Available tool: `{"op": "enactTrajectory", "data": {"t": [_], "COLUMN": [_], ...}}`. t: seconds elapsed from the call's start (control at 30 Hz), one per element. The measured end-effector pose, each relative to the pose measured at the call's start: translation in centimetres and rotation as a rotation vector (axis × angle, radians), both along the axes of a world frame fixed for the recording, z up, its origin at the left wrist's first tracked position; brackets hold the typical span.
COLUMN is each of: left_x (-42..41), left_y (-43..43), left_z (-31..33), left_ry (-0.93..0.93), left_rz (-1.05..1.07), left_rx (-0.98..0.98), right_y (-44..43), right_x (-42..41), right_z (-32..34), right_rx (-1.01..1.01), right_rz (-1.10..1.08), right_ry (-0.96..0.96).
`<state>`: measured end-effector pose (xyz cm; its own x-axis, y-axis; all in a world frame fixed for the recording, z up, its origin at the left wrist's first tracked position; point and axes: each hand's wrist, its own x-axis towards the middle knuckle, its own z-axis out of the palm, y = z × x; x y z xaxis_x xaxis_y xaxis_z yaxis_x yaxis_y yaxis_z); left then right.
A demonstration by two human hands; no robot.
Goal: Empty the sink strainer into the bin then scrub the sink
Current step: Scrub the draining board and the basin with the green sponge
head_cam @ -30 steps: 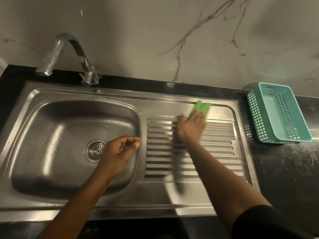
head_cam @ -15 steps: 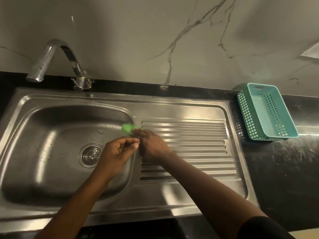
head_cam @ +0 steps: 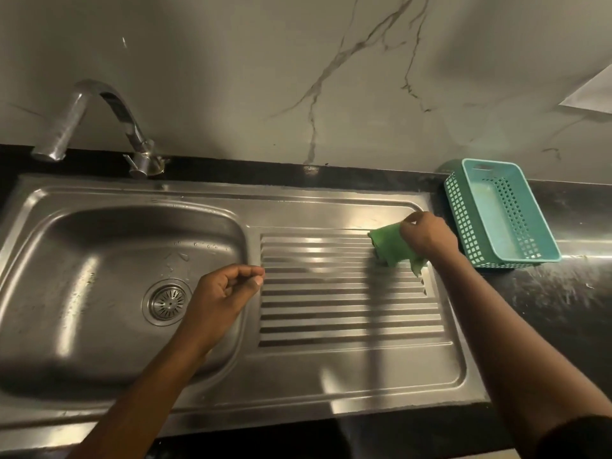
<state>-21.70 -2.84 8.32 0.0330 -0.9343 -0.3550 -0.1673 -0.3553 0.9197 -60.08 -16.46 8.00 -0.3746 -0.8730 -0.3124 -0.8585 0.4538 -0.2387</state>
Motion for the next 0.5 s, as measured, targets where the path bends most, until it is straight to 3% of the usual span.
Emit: {"op": "enactTrajectory", "data": {"t": [0.1,0.2,0.33,0.5], "left_x": [-0.3,-0.3,0.1,1.6], "left_y": [0.0,-0.1,-0.2,-0.2], "left_z": [-0.1,-0.2,-0.1,-0.1], "left_ry": [0.008,0.022,0.014,0.014], "left_rz": [0.007,0.020,0.007,0.043], "left_rx": [0.008,0.020,0.031,0.047], "right_y": [0.3,1.6,3.8,4.6], "right_x": [-0.1,0.7,2.3,3.5], "right_z": [-2.0,-4.3,-7.4,-9.3], "right_rx": [-0.169,-0.144,0.014,-0.095], "right_rz": [-0.009,0.090,0.062,-0.056], "right_ry": [0.074,0.226,0.142,0.142]}}
